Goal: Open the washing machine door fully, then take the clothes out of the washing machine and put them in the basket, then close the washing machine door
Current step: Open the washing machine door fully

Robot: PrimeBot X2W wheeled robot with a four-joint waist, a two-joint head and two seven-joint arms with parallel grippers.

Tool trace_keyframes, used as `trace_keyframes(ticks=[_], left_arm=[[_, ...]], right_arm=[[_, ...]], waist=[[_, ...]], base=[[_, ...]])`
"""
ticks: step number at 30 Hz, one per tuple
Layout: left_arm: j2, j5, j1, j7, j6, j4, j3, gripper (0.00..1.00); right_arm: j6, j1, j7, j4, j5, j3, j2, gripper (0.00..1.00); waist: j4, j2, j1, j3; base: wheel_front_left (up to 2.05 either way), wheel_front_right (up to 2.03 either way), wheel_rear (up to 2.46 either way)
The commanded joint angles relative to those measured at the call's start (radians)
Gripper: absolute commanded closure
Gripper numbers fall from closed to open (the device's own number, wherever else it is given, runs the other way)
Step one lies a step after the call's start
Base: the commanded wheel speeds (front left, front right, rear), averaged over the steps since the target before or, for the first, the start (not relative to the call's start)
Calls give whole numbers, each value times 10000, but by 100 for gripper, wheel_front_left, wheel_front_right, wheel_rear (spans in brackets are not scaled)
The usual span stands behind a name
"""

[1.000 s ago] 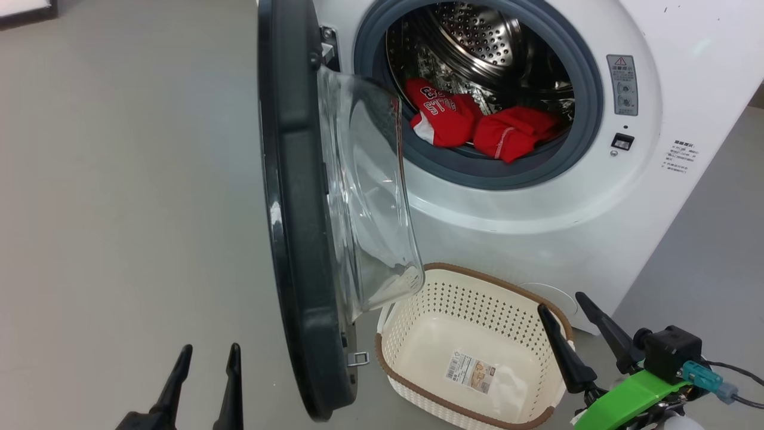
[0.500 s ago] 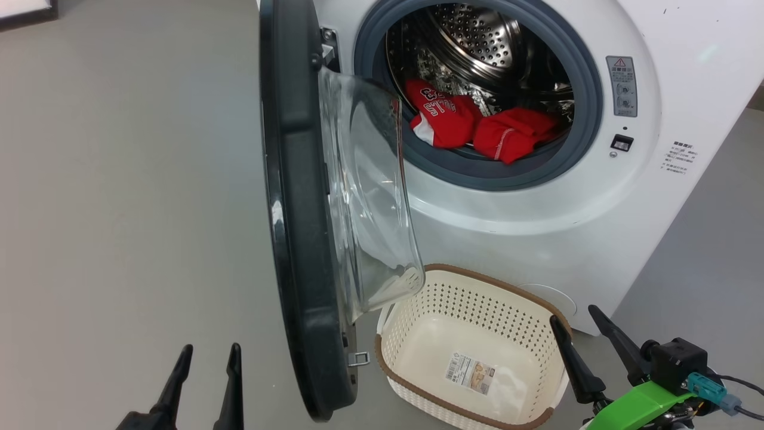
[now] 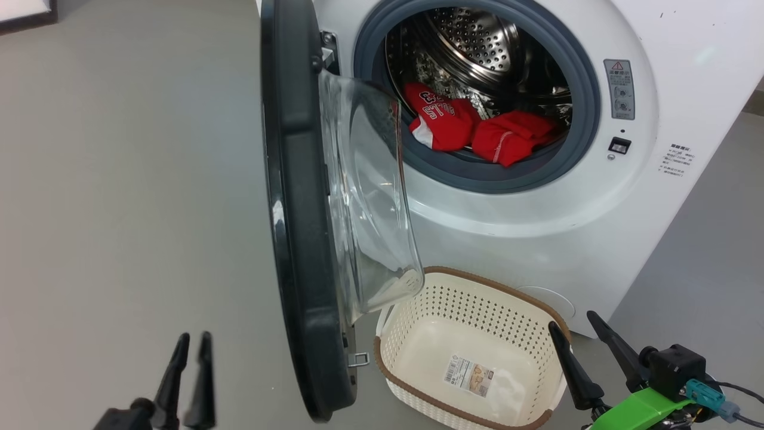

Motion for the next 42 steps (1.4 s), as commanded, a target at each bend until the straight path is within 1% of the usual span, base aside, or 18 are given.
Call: trace_keyframes(ticks=[1,6,8,9,12,15,18,20,21,24,26,31,37,42], left_arm=[[127,-83,-383,-82,84,-463,403,100],[127,-42,-623,-82,220,-1640,574,100],[127,-32,-749,-82,249,-2267,523,100],[127,-32,-749,-82,249,-2267,523,100],[127,105,-872,-82,316,-3216,269,100],[127,323,-868,-82,353,-3938,-173,100],[127,404,-778,-82,360,-4314,-747,100],[127,501,-711,-82,291,-4431,-1208,100],[127,500,-639,-82,241,-4473,-1670,100],[127,443,-513,-82,33,-4313,-2475,100],[127,306,-455,-82,-14,-4144,-2895,100],[127,-42,-364,-82,-183,-3185,-3726,100],[127,-452,-428,-82,-237,-1965,-4150,100],[127,-787,-572,-82,-181,-1252,-4171,100]], right_arm=[[63,-81,-122,-272,-116,137,-80,0],[63,-87,-122,-278,-111,135,-91,0],[63,-90,-122,-288,-110,133,-97,0],[63,-90,-122,-288,-110,133,-97,0],[63,-86,-122,-311,-114,127,-94,0],[63,-88,-122,-345,-121,114,-88,0],[63,-114,-122,-387,-136,106,-88,0],[63,-136,-122,-420,-149,96,-89,0],[63,-159,-122,-466,-165,75,-98,0],[63,-170,-122,-539,-195,29,-92,0],[63,-179,-122,-580,-214,14,-91,0],[63,-216,-122,-646,-260,10,-110,0],[63,-217,-122,-715,-316,29,-86,0],[63,-225,-122,-753,-329,57,-90,0]], waist=[[4,-1,0,0],[7,-1,0,1],[7,-1,0,-3],[7,-1,0,-3],[-1,-1,0,-27],[-10,-1,0,-46],[-14,-1,0,-46],[-18,-1,0,-41],[-18,-1,0,-34],[-21,-1,0,-29],[-20,-1,0,-18],[-29,-1,0,-7],[-91,-1,0,-34],[-154,-1,0,-45]], base=[[0,0,0],[0,0,0],[0,0,0],[0,0,0],[0,0,0],[0,0,0],[0,0,0],[0,0,0],[0,0,0],[0,0,0],[0,0,0],[0,0,0],[0,0,0],[0,0,0]])
